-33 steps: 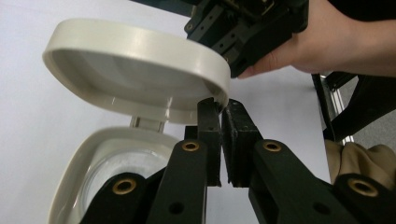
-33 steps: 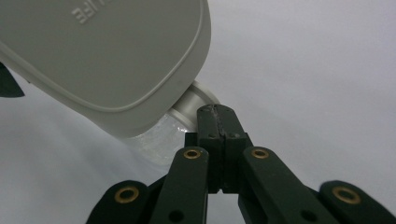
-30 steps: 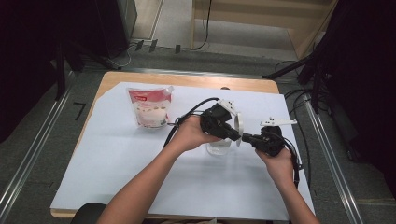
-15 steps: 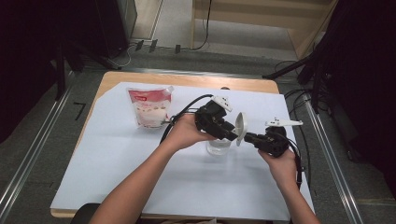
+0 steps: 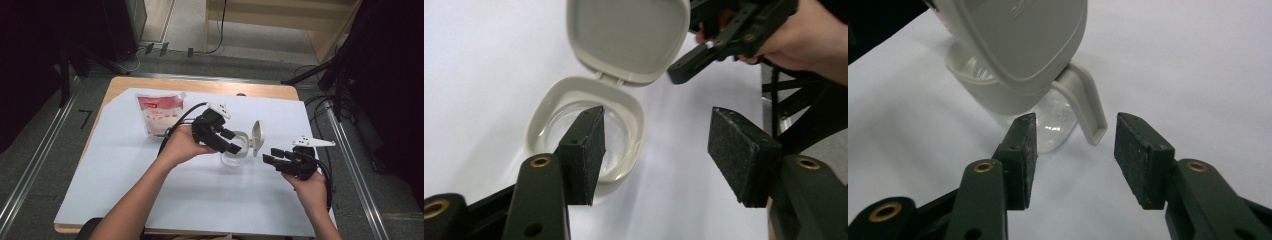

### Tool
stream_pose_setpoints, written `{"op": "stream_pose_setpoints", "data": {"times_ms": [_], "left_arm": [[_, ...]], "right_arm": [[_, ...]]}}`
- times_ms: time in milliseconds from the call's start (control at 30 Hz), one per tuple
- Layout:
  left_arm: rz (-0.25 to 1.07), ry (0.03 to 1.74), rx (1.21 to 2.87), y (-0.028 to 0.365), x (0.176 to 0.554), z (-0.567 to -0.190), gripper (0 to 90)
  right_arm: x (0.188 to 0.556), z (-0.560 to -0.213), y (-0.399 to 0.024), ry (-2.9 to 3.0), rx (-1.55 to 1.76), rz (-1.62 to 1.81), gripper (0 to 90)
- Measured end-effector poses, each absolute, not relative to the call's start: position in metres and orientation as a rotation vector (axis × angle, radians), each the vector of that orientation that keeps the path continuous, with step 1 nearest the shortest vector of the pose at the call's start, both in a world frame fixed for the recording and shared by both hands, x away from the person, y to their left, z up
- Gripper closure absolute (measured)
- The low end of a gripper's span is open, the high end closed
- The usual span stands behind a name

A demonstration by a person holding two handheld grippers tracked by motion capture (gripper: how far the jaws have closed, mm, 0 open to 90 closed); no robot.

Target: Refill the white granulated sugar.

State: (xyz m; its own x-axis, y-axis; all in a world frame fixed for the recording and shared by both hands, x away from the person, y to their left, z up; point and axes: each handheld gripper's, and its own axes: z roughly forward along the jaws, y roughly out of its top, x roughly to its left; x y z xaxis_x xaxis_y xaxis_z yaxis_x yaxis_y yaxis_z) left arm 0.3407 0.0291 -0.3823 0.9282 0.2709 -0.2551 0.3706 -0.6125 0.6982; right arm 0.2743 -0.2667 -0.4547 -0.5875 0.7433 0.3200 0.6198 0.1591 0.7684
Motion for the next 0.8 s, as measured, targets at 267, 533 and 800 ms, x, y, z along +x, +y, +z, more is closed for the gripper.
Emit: {"op": "stream_pose_setpoints", "data": {"times_ms": [267,533,800], "left_arm": [[-0.138,0.470,2.242,0.051,0.337,-0.382,37.5],[-0.092,0.494,2.238,0.072,0.334,-0.380,37.7],[-0.062,0.506,2.253,0.090,0.330,-0.380,38.1]], "right_arm": [[0.258,-0.452,-0.262,2.303,1.285,1.420,49.4],[0.245,-0.450,-0.251,2.340,1.203,1.424,52.6],[0.247,-0.449,-0.245,2.379,1.167,1.429,50.7]]}}
